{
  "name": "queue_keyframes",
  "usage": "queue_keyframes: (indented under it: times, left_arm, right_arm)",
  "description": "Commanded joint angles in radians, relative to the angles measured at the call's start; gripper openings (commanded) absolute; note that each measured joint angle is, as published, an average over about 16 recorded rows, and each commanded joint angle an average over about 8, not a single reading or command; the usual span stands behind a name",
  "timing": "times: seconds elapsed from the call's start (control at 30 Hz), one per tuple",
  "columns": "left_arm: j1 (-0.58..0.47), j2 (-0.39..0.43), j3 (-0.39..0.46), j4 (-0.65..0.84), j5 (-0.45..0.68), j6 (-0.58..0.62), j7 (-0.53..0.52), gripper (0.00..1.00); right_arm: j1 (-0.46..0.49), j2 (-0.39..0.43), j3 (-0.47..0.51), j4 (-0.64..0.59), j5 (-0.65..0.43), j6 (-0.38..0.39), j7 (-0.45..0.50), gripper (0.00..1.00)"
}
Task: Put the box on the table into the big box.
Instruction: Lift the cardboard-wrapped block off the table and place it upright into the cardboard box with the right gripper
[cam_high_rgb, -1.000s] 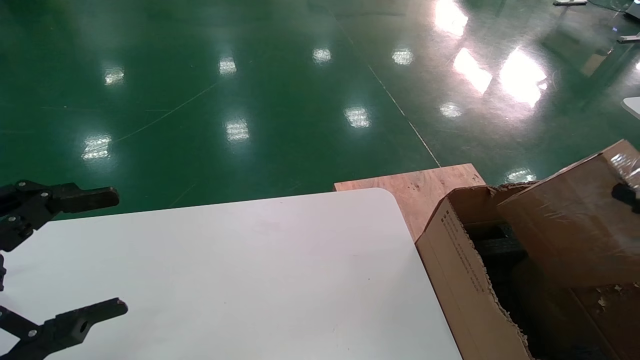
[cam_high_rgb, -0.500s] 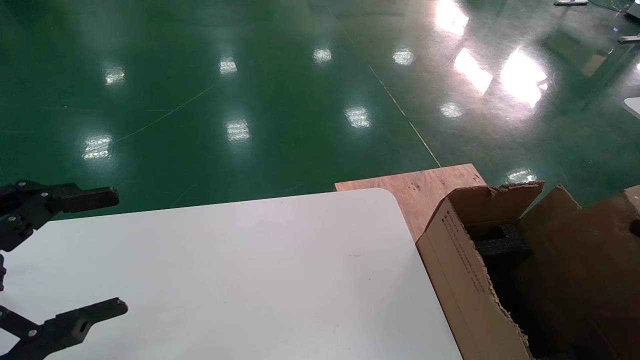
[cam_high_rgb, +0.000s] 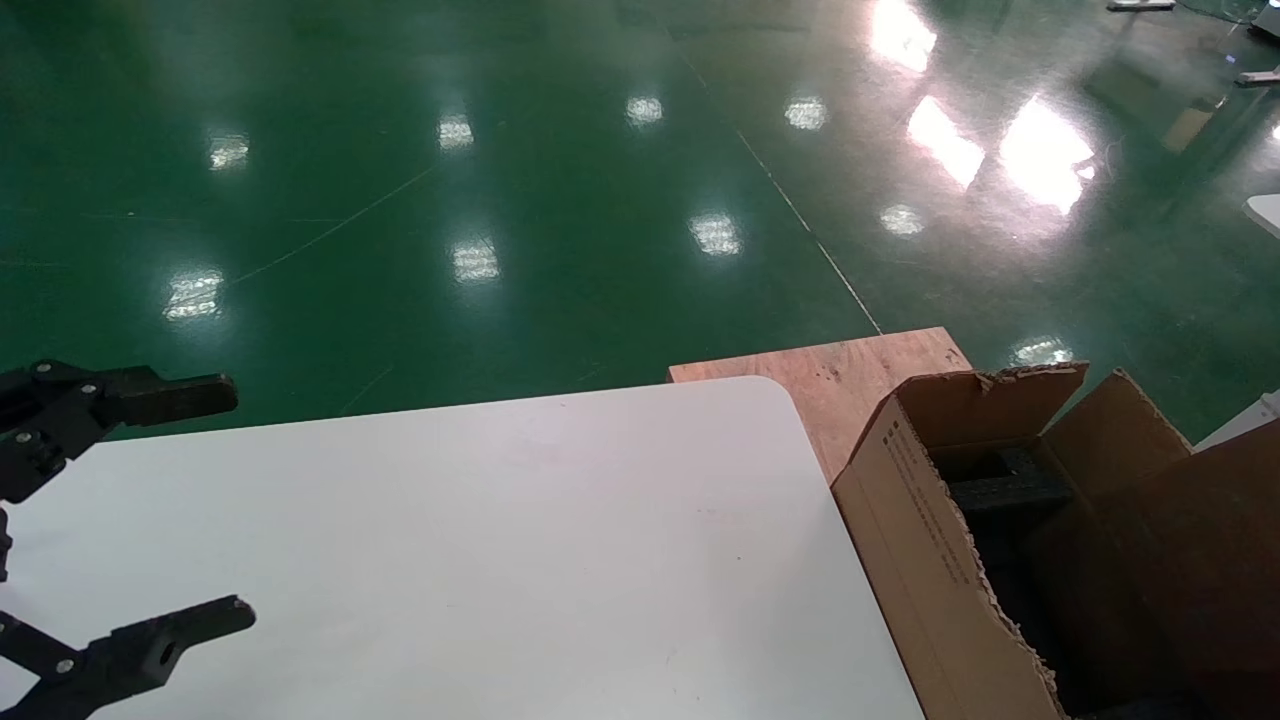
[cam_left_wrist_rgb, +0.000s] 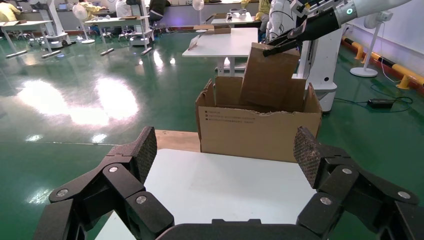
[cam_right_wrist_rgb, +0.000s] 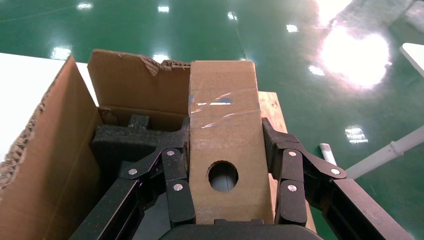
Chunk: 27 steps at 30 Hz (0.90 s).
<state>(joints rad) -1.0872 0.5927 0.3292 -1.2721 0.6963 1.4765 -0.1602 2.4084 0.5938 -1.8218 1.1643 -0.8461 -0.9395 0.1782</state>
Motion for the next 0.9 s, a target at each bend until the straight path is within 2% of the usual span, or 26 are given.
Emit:
queue_keyframes:
  times: [0.03, 0.43, 0.9]
  left_arm:
    - [0.000, 0.000, 0.000, 0.000, 0.000, 0.000, 0.000, 1.00]
    - [0.000, 0.000, 0.000, 0.000, 0.000, 0.000, 0.000, 1.00]
    - [0.000, 0.000, 0.001, 0.000, 0.000, 0.000, 0.000, 1.00]
  right_arm:
    - [0.012, -0.012, -0.017, -0.024, 0.001, -0.005, -0.011, 0.00]
    - [0.122, -0.068, -0.130, -0.154, 0.033, -0.033, -0.077, 0.00]
    - [0.131, -0.055, -0.163, -0.202, 0.025, -0.044, -0.094, 0.00]
